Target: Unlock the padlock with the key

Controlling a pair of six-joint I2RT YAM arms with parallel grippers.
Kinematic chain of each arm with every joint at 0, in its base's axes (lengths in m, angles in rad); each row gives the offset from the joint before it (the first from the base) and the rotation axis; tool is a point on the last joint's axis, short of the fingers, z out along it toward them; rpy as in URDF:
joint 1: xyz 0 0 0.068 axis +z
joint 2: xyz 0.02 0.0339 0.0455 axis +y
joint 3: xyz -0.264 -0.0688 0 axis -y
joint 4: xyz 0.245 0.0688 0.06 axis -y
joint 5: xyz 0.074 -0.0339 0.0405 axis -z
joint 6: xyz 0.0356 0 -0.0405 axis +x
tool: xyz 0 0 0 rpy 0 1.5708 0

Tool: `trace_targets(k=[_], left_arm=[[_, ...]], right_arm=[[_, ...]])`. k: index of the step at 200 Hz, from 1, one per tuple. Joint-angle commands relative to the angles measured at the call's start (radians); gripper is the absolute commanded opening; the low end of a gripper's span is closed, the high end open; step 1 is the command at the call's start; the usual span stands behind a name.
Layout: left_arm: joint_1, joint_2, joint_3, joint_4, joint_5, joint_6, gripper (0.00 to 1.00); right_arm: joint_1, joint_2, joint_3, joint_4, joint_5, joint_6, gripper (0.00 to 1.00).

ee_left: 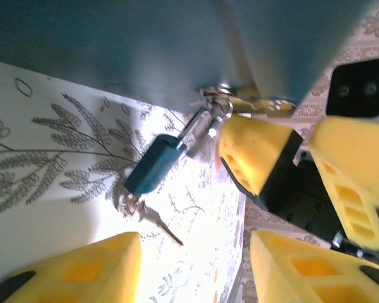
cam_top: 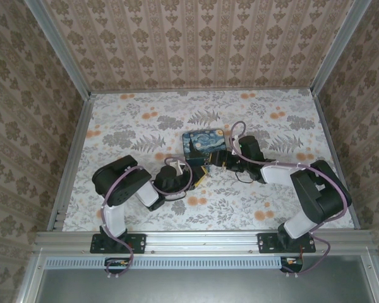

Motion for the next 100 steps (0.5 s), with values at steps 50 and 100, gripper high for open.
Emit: trace_targets(k=[50, 100], left_arm=[[0.024, -0.111, -0.012, -0.035, 0.025, 0.038, 0.62], [0.071, -0.204, 0.027, -0.169, 0.054, 0.091, 0.65]], right_arm=[[-0.02, 0.052, 0.084, 0.03, -0.004, 0.018, 0.7], [-0.028, 0.017, 0.066, 0.03, -0.022, 0.021, 0.69]])
